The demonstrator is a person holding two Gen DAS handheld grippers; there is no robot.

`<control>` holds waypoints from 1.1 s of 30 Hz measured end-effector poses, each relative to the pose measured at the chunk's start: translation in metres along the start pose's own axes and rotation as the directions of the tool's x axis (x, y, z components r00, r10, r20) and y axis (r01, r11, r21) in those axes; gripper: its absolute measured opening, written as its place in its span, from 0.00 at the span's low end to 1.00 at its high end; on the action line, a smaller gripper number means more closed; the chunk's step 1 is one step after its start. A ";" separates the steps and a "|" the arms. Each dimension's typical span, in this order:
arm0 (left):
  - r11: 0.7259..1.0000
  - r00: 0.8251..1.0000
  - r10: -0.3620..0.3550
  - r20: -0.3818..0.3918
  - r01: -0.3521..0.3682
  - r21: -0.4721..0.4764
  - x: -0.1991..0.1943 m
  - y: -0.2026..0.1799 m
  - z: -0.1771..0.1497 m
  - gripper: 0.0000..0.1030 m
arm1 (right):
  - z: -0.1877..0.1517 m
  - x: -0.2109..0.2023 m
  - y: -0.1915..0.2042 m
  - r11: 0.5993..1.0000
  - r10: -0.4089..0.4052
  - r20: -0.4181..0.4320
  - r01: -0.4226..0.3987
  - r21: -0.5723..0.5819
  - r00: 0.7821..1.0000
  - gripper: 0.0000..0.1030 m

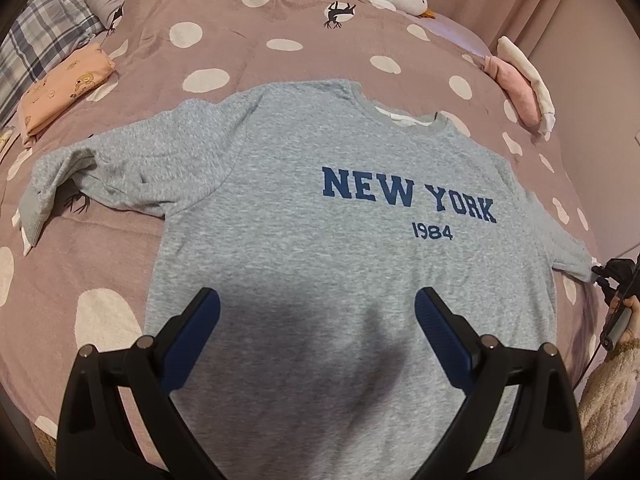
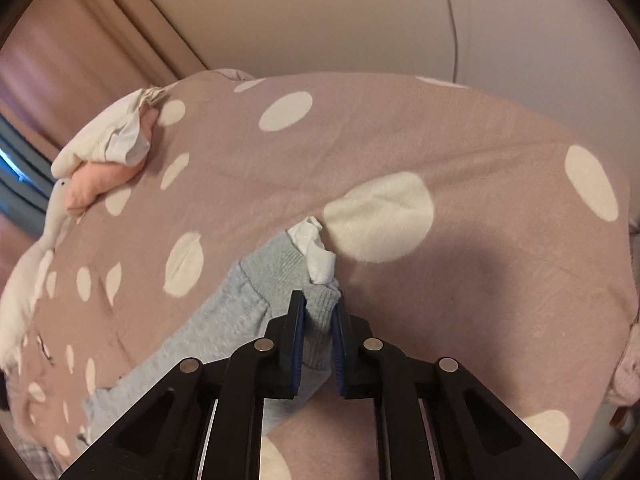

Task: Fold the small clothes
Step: 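Lift the sleeve with the right gripper, lay it across the shirt front, release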

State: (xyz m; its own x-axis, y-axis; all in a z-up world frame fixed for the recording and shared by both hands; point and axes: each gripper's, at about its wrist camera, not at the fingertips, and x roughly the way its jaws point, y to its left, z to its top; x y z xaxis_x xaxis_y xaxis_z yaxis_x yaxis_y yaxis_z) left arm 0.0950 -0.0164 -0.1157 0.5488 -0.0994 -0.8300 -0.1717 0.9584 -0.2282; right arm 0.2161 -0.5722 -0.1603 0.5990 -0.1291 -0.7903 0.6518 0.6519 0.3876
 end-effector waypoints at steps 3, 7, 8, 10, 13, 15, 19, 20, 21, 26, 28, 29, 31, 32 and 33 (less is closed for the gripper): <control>1.000 1.000 0.000 0.012 0.000 -0.007 -0.004 0.003 0.002 0.95 | -0.001 -0.012 0.012 0.999 -0.020 0.037 0.022 -0.043 0.999 0.11; 1.000 0.999 -0.002 0.037 0.003 -0.025 -0.014 0.010 0.007 0.95 | 0.003 -0.054 0.047 0.989 0.019 0.142 0.002 -0.145 0.990 0.11; 1.000 0.999 -0.002 0.044 0.003 -0.028 -0.016 0.011 0.008 0.95 | 0.003 -0.064 0.056 0.986 0.034 0.162 -0.006 -0.169 0.986 0.11; 0.999 0.998 -0.001 0.059 0.003 -0.040 -0.021 0.015 0.011 0.95 | 0.002 -0.087 0.080 0.972 0.073 0.209 -0.023 -0.233 0.975 0.11; 0.998 0.997 -0.007 0.073 0.011 -0.056 -0.027 0.019 0.013 0.95 | -0.004 -0.113 0.112 0.947 0.115 0.259 -0.027 -0.321 0.959 0.11; 0.998 0.997 -0.015 0.081 0.020 -0.061 -0.031 0.022 0.015 0.95 | -0.013 -0.126 0.134 0.924 0.138 0.277 -0.023 -0.381 0.951 0.11; 0.997 0.995 -0.021 0.100 0.029 -0.078 -0.039 0.029 0.017 0.95 | -0.033 -0.146 0.170 0.878 0.222 0.260 -0.077 -0.472 0.940 0.11; 0.996 0.994 -0.024 0.104 0.033 -0.083 -0.042 0.031 0.017 0.95 | -0.037 -0.148 0.176 0.870 0.238 0.248 -0.093 -0.484 0.939 0.11; 0.995 0.994 -0.027 0.110 0.037 -0.089 -0.044 0.033 0.017 0.95 | -0.042 -0.149 0.183 0.861 0.254 0.236 -0.108 -0.497 0.938 0.11; 0.995 0.988 -0.018 0.151 0.032 -0.092 -0.057 0.044 0.015 0.95 | -0.078 -0.160 0.219 0.787 0.317 0.192 -0.145 -0.599 0.929 0.11; 0.994 0.987 -0.021 0.158 0.039 -0.106 -0.059 0.050 0.014 0.95 | -0.092 -0.165 0.230 0.762 0.344 0.171 -0.168 -0.626 0.923 0.11; 0.993 0.987 -0.021 0.159 0.039 -0.115 -0.060 0.054 0.014 0.95 | -0.099 -0.167 0.236 0.746 0.357 0.158 -0.179 -0.642 0.920 0.11; 0.991 0.986 -0.017 0.167 0.039 -0.130 -0.062 0.059 0.014 0.95 | -0.116 -0.174 0.247 0.711 0.385 0.130 -0.203 -0.673 0.914 0.11; 0.990 0.985 -0.017 0.170 0.040 -0.136 -0.063 0.061 0.014 0.95 | -0.123 -0.175 0.252 0.696 0.393 0.116 -0.213 -0.686 0.912 0.11; 0.989 0.985 -0.018 0.174 0.043 -0.142 -0.063 0.064 0.014 0.95 | -0.132 -0.176 0.258 0.680 0.404 0.100 -0.225 -0.698 0.909 0.11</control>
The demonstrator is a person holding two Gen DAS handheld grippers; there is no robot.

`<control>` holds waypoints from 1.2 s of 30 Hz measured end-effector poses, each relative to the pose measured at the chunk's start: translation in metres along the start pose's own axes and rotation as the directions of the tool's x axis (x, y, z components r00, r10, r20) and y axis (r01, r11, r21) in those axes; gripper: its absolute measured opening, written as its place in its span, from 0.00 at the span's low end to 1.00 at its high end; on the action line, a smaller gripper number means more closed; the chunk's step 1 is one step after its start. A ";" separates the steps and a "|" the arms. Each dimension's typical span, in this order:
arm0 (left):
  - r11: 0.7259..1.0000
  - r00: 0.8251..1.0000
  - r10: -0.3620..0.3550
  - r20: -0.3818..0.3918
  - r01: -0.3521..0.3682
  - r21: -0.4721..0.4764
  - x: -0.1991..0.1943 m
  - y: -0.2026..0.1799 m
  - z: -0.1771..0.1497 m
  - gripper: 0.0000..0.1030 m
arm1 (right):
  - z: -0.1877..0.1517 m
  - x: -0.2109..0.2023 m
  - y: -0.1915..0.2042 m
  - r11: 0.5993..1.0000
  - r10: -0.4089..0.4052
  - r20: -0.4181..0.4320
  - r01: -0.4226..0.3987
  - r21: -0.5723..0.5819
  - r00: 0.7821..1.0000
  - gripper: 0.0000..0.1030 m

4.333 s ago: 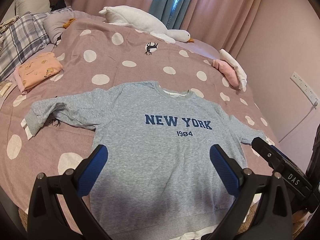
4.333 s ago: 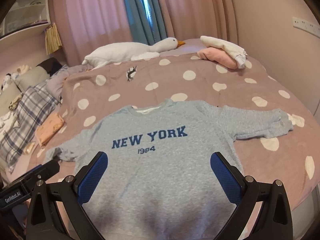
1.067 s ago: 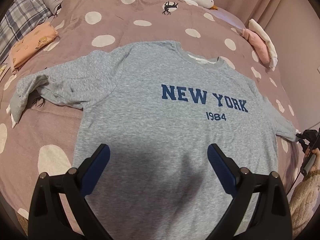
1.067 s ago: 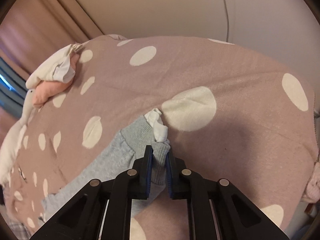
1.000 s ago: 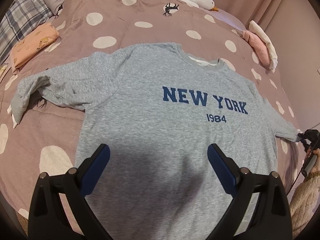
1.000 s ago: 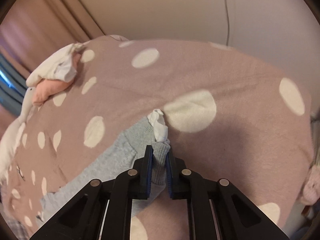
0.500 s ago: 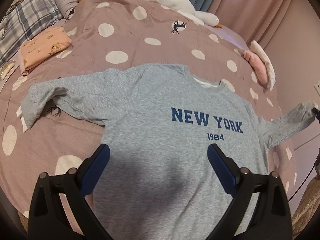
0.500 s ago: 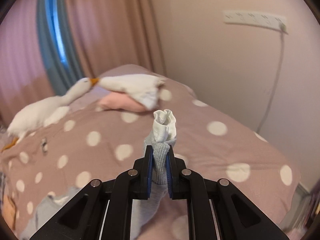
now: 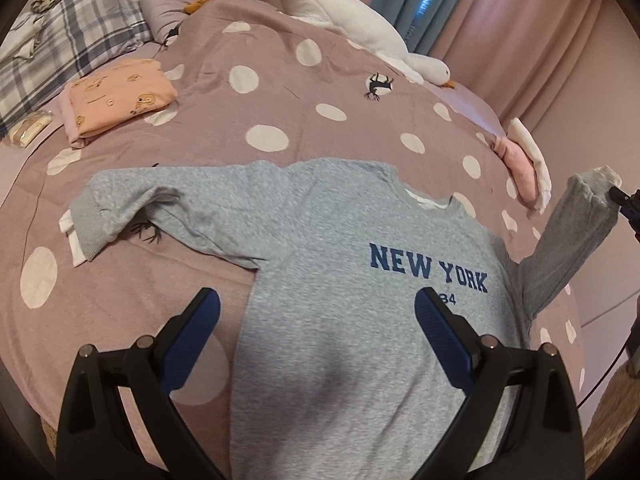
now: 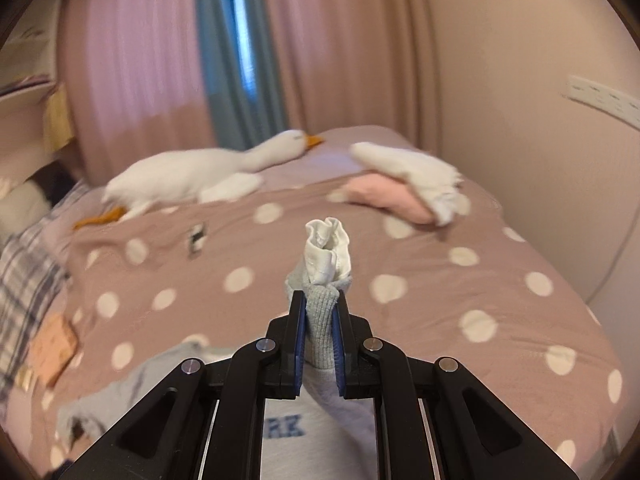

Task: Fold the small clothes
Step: 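Lift the sleeve with the right gripper, lay it across the shirt front, release, then move the left gripper to the folded sleeve cuff on the shirt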

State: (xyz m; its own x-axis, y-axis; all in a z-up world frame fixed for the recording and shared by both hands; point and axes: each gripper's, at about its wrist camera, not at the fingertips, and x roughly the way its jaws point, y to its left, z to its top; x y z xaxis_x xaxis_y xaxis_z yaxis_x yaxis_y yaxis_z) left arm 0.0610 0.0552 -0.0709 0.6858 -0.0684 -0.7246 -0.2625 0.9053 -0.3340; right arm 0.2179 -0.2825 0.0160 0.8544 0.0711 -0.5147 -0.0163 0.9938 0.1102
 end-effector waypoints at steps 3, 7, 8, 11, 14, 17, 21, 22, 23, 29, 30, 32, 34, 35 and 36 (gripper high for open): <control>1.000 1.000 0.001 -0.003 -0.001 -0.019 0.001 0.007 -0.001 0.95 | -0.011 0.003 0.027 0.997 0.065 -0.025 -0.066 -0.045 0.998 0.11; 0.999 1.000 0.008 -0.013 -0.009 -0.038 0.003 0.015 -0.002 0.95 | -0.030 0.013 0.059 0.986 0.138 -0.078 -0.144 -0.081 0.987 0.11; 0.999 1.000 0.008 -0.013 -0.008 -0.040 0.003 0.016 -0.002 0.95 | -0.037 0.017 0.067 0.982 0.157 -0.097 -0.165 -0.088 0.983 0.11; 0.999 1.000 0.010 -0.014 -0.011 -0.045 0.003 0.019 -0.003 0.95 | -0.058 0.029 0.088 0.970 0.200 -0.161 -0.219 -0.109 0.966 0.11; 0.999 1.000 0.012 -0.023 -0.013 -0.050 0.006 0.022 -0.003 0.95 | -0.079 0.042 0.105 0.959 0.225 -0.233 -0.257 -0.119 0.946 0.11; 0.999 0.999 0.012 -0.032 -0.013 -0.048 0.010 0.022 -0.004 0.95 | -0.100 0.056 0.119 0.946 0.249 -0.310 -0.299 -0.127 0.918 0.12; 0.999 0.999 0.010 -0.046 -0.012 -0.048 0.015 0.023 -0.005 0.95 | -0.129 0.069 0.134 0.933 0.257 -0.399 -0.334 -0.136 0.880 0.12; 0.999 0.999 0.010 -0.049 -0.012 -0.048 0.015 0.022 -0.006 0.95 | -0.132 0.071 0.135 0.932 0.256 -0.413 -0.337 -0.135 0.874 0.12; 0.999 0.999 0.009 -0.052 -0.011 -0.047 0.016 0.022 -0.006 0.95 | -0.139 0.075 0.139 0.928 0.253 -0.438 -0.345 -0.142 0.862 0.12; 0.999 0.997 -0.017 -0.069 0.014 -0.045 0.019 0.017 -0.005 0.95 | -0.146 0.076 0.138 0.899 0.335 -0.503 -0.430 -0.082 0.797 0.33; 0.999 0.997 -0.021 -0.071 0.018 -0.043 0.020 0.015 -0.004 0.95 | -0.144 0.073 0.136 0.892 0.358 -0.504 -0.448 -0.065 0.786 0.40; 0.999 0.996 -0.039 -0.075 0.036 -0.038 0.021 0.010 -0.002 0.95 | -0.135 0.060 0.127 0.880 0.400 -0.472 -0.473 -0.041 0.786 0.63; 0.997 0.993 -0.069 -0.093 0.066 -0.030 0.027 0.003 0.000 0.95 | -0.124 0.045 0.115 0.884 0.407 -0.414 -0.465 -0.045 0.814 0.64; 0.997 0.992 -0.075 -0.102 0.072 -0.028 0.030 0.000 0.001 0.95 | -0.120 0.040 0.110 0.891 0.397 -0.396 -0.452 -0.052 0.828 0.64; 0.997 0.990 -0.081 -0.113 0.079 -0.023 0.036 -0.004 0.001 0.95 | -0.118 0.037 0.105 0.900 0.382 -0.382 -0.433 -0.055 0.842 0.64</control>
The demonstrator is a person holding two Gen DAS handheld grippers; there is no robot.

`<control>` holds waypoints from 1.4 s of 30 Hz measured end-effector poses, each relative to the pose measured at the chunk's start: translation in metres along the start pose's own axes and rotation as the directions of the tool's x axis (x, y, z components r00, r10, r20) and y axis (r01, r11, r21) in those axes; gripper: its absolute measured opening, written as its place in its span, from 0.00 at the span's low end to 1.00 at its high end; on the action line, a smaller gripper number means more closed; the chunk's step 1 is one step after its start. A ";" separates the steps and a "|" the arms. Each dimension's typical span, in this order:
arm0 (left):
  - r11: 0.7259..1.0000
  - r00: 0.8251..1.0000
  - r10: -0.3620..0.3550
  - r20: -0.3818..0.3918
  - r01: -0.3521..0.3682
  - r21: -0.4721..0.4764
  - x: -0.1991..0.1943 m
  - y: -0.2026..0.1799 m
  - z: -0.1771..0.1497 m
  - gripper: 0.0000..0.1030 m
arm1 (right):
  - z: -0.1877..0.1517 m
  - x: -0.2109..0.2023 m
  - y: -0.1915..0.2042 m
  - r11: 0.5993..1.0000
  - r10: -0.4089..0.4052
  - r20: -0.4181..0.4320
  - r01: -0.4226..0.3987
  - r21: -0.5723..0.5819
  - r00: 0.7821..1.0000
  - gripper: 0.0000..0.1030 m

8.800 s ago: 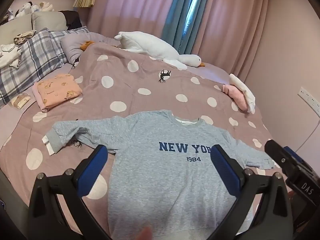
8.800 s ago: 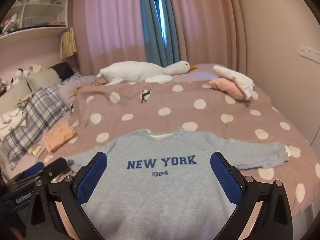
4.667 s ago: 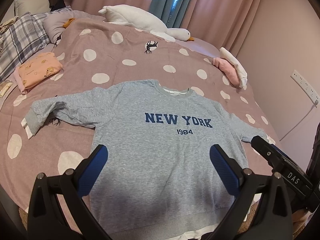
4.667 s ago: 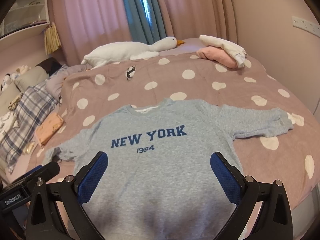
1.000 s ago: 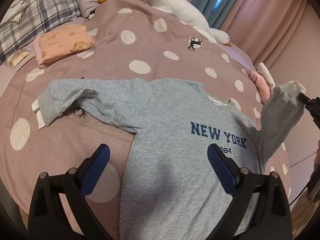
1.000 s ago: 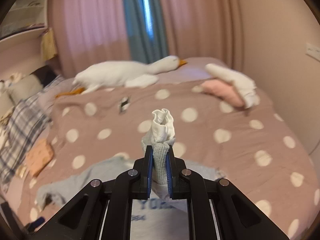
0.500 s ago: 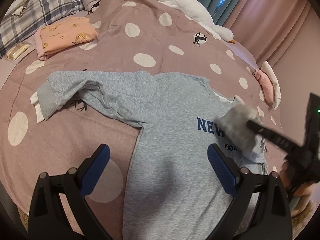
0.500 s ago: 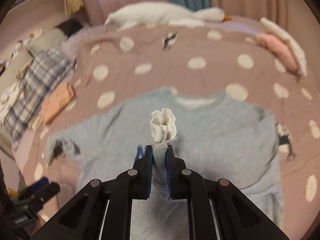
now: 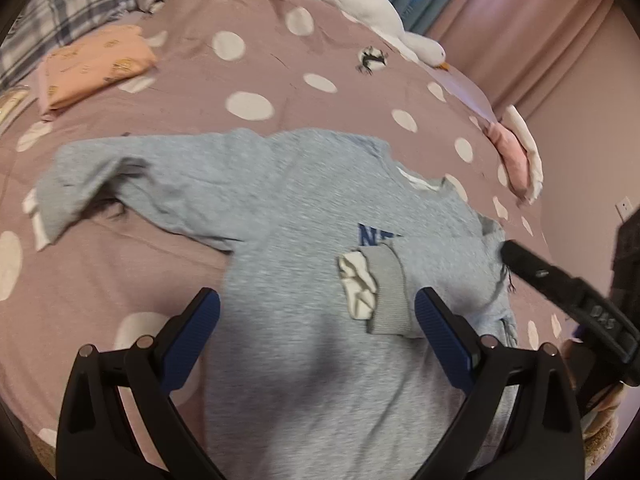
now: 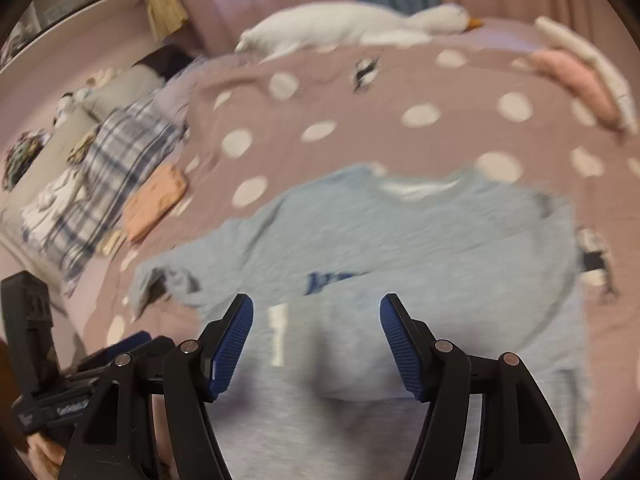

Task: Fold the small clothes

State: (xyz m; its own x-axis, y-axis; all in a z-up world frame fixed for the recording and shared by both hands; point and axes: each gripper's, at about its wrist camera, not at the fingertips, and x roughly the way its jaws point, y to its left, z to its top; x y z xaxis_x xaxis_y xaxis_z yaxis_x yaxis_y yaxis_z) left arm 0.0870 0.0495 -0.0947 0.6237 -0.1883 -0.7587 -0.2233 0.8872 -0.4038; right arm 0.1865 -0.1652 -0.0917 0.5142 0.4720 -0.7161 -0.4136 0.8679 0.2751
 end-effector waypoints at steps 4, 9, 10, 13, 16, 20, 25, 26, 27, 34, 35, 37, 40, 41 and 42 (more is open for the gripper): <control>0.999 0.996 -0.049 -0.073 0.050 0.005 0.029 -0.014 0.000 0.95 | -0.004 -0.025 -0.031 0.990 -0.123 0.046 0.119 0.072 0.991 0.64; 0.992 0.980 -0.129 -0.148 0.128 -0.020 0.062 -0.031 -0.003 0.87 | -0.017 -0.034 -0.073 0.963 -0.237 0.035 0.230 0.144 0.971 0.64; 0.991 0.978 -0.135 -0.159 0.133 -0.026 0.068 -0.034 -0.004 0.86 | -0.022 -0.033 -0.084 0.951 -0.271 0.022 0.264 0.161 0.962 0.64; 0.983 0.966 -0.183 -0.185 0.177 -0.050 0.085 -0.040 -0.005 0.80 | -0.034 -0.034 -0.112 0.929 -0.298 -0.011 0.293 0.224 0.954 0.64; 0.984 0.959 -0.178 -0.221 0.167 -0.067 0.101 -0.042 -0.008 0.74 | -0.047 -0.035 -0.139 0.904 -0.305 -0.040 0.303 0.301 0.951 0.64; 0.992 0.974 -0.126 -0.187 0.125 -0.016 0.105 -0.051 -0.009 0.55 | -0.058 -0.034 -0.163 0.876 -0.300 -0.064 0.301 0.377 0.952 0.64; 0.995 0.987 -0.026 -0.156 0.040 0.087 0.106 -0.064 -0.014 0.34 | -0.064 -0.029 -0.169 0.866 -0.281 -0.066 0.283 0.412 0.957 0.64; 0.995 0.988 -0.023 -0.155 0.038 0.095 0.107 -0.064 -0.013 0.30 | -0.064 -0.028 -0.169 0.867 -0.283 -0.067 0.285 0.408 0.957 0.64; 0.994 0.988 -0.018 -0.156 0.034 0.100 0.105 -0.065 -0.012 0.26 | -0.063 -0.027 -0.169 0.869 -0.280 -0.067 0.282 0.407 0.958 0.64; 0.993 0.986 -0.087 -0.140 0.097 0.062 0.089 -0.065 0.009 0.13 | -0.060 -0.024 -0.162 0.882 -0.267 -0.063 0.270 0.386 0.962 0.64; 0.993 0.988 -0.089 -0.127 0.098 0.065 0.086 -0.066 0.013 0.12 | -0.060 -0.023 -0.161 0.883 -0.269 -0.062 0.272 0.384 0.961 0.64; 0.991 0.988 -0.114 -0.107 0.121 0.064 0.077 -0.068 0.023 0.12 | -0.058 -0.023 -0.159 0.886 -0.271 -0.064 0.275 0.372 0.960 0.64; 0.988 0.988 -0.140 -0.068 0.144 0.063 0.061 -0.072 0.044 0.12 | -0.053 -0.025 -0.155 0.890 -0.258 -0.058 0.261 0.373 0.964 0.61; 0.989 0.991 -0.126 -0.052 0.130 0.076 0.057 -0.075 0.049 0.12 | -0.051 -0.025 -0.153 0.891 -0.255 -0.054 0.256 0.375 0.965 0.60; 0.990 0.995 -0.100 -0.027 0.102 0.097 0.052 -0.076 0.056 0.12 | -0.050 -0.026 -0.152 0.892 -0.250 -0.050 0.250 0.377 0.967 0.60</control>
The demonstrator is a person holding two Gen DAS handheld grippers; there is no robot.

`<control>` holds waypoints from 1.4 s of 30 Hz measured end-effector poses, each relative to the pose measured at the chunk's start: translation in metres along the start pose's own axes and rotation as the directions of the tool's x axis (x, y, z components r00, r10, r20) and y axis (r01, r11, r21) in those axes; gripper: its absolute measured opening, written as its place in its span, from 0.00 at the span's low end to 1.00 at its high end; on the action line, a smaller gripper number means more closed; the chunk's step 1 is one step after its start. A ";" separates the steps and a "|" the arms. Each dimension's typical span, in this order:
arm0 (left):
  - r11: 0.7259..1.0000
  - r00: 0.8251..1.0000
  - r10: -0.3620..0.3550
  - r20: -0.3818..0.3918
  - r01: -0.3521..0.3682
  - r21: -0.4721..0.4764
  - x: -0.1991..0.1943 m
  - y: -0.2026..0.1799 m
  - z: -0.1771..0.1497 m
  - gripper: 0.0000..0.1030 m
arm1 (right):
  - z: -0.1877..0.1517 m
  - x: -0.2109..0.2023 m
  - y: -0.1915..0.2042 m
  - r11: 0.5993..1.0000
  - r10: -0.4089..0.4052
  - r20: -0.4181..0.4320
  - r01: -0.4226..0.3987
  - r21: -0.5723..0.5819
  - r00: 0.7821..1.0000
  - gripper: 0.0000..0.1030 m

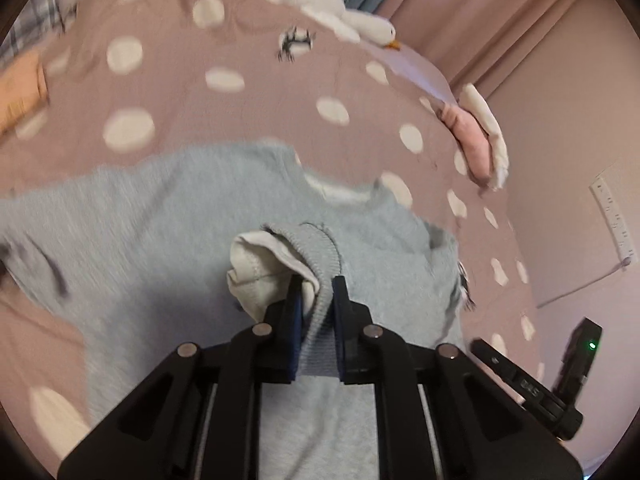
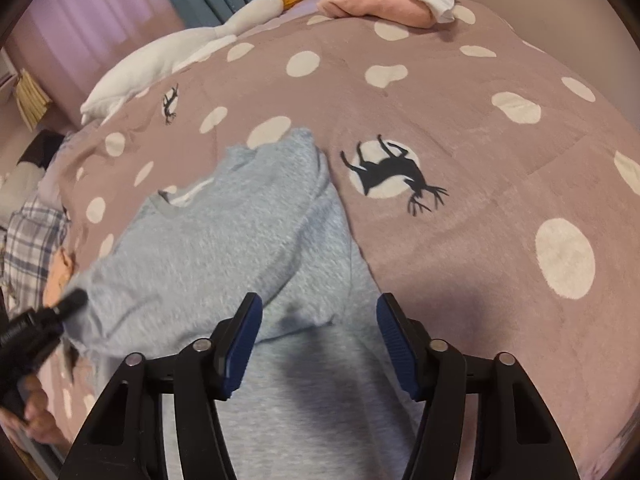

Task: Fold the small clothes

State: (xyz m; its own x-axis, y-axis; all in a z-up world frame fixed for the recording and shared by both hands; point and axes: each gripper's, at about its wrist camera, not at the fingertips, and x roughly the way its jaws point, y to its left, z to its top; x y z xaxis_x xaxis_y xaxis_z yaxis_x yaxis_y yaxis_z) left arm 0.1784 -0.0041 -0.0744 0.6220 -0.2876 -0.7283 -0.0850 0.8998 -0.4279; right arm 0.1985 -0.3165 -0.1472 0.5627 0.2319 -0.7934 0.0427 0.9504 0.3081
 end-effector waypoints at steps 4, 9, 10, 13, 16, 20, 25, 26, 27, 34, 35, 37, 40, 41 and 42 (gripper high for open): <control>0.998 0.998 0.054 0.041 -0.055 0.031 -0.009 0.004 0.018 0.12 | 0.001 0.002 0.010 1.000 0.023 -0.009 -0.023 -0.011 1.000 0.47; 0.993 0.996 0.092 -0.013 -0.091 0.070 0.008 0.015 0.012 0.12 | -0.006 0.021 0.023 0.999 0.010 -0.063 -0.012 -0.038 0.998 0.37; 0.993 0.995 0.100 -0.022 -0.099 0.067 0.012 0.018 0.009 0.12 | -0.008 0.026 0.025 0.999 0.010 -0.076 -0.013 -0.042 0.997 0.37; 0.991 0.991 0.126 -0.047 -0.124 0.054 0.022 0.030 0.002 0.12 | -0.011 0.036 0.027 0.999 -0.033 -0.091 0.029 -0.044 0.995 0.37; 0.990 0.987 0.140 -0.073 -0.137 0.035 0.030 0.041 -0.004 0.13 | -0.014 0.043 0.028 0.998 -0.047 -0.108 0.041 -0.055 0.993 0.37; 0.988 0.981 0.156 -0.115 -0.155 0.018 0.038 0.052 -0.008 0.13 | -0.015 0.046 0.029 0.997 -0.063 -0.107 0.057 -0.058 0.992 0.37; 0.987 0.979 0.159 -0.127 -0.159 0.014 0.042 0.059 -0.013 0.14 | -0.015 0.048 0.028 0.997 -0.065 -0.110 0.059 -0.052 0.992 0.37; 0.986 0.978 0.167 -0.127 -0.165 0.022 0.043 0.059 -0.014 0.14 | -0.015 0.048 0.028 0.997 -0.065 -0.111 0.059 -0.051 0.992 0.37; 0.985 0.977 0.172 -0.128 -0.170 0.027 0.045 0.059 -0.015 0.14 | -0.015 0.048 0.028 0.997 -0.066 -0.110 0.060 -0.050 0.992 0.37; 0.981 0.970 0.196 -0.146 -0.195 0.027 0.053 0.065 -0.018 0.17 | -0.017 0.049 0.031 0.995 -0.083 -0.103 0.076 -0.069 0.991 0.37; 0.980 0.969 0.200 -0.147 -0.198 0.029 0.053 0.065 -0.020 0.18 | -0.017 0.049 0.031 0.995 -0.082 -0.103 0.076 -0.068 0.991 0.37; 0.979 0.968 0.205 -0.148 -0.203 0.028 0.055 0.067 -0.021 0.19 | -0.017 0.050 0.031 0.995 -0.081 -0.103 0.075 -0.065 0.991 0.37; 0.974 0.964 0.225 -0.145 -0.221 0.039 0.057 0.068 -0.024 0.22 | -0.017 0.050 0.031 0.995 -0.084 -0.100 0.077 -0.067 0.991 0.37; 0.972 0.962 0.234 -0.143 -0.229 0.048 0.058 0.068 -0.025 0.22 | -0.018 0.050 0.031 0.994 -0.087 -0.099 0.081 -0.070 0.991 0.37; 0.970 0.960 0.242 -0.138 -0.236 0.059 0.059 0.067 -0.027 0.23 | -0.018 0.050 0.032 0.994 -0.091 -0.097 0.084 -0.073 0.991 0.37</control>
State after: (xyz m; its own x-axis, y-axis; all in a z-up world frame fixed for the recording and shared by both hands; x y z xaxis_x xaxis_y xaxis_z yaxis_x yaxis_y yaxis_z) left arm 0.1888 0.0302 -0.1604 0.4693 -0.1033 -0.8770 -0.1832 0.9601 -0.2111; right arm 0.2133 -0.2706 -0.1867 0.4735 0.1638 -0.8655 0.0292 0.9791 0.2012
